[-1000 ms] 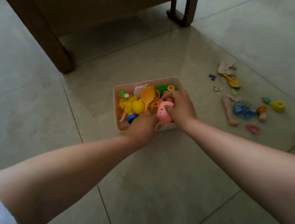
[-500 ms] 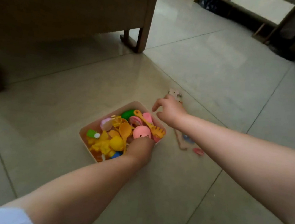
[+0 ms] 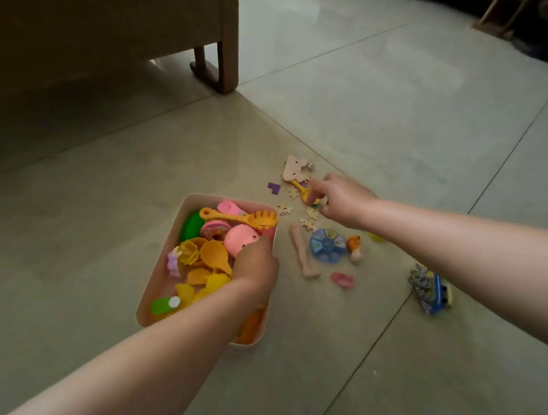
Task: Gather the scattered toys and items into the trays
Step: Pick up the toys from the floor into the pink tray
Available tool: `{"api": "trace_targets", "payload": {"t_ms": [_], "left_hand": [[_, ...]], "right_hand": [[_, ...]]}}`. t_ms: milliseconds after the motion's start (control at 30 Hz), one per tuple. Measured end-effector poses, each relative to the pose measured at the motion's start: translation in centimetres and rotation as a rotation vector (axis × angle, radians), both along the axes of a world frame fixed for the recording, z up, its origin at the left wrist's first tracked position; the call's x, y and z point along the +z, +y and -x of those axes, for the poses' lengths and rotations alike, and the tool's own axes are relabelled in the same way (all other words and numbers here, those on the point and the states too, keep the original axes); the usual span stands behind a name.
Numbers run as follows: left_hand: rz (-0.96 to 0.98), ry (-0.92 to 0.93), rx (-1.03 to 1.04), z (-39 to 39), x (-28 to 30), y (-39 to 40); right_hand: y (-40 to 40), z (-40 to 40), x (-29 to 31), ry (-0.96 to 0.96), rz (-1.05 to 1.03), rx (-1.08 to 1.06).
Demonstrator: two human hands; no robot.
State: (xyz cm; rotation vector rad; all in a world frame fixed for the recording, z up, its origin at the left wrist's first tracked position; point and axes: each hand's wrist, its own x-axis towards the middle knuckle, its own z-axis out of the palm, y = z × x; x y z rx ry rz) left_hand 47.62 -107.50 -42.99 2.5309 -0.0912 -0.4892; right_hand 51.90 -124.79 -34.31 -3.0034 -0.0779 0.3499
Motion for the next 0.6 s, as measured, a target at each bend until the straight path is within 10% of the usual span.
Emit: {"api": "trace_targets", "payload": {"t_ms": [233,600], "left_hand": [[-0.061,-0.113,0.074,-0.3,1.2,-3.8],[-0.244,-0.128,-0.362,0.2,-0.5,-11.6]], "right_hand": [[-6.1,-0.9,-5.9,0.07,-0.141,-0.11],[-11.1,2.3,-11.8,0.264,-0.049,-0.163]]}}
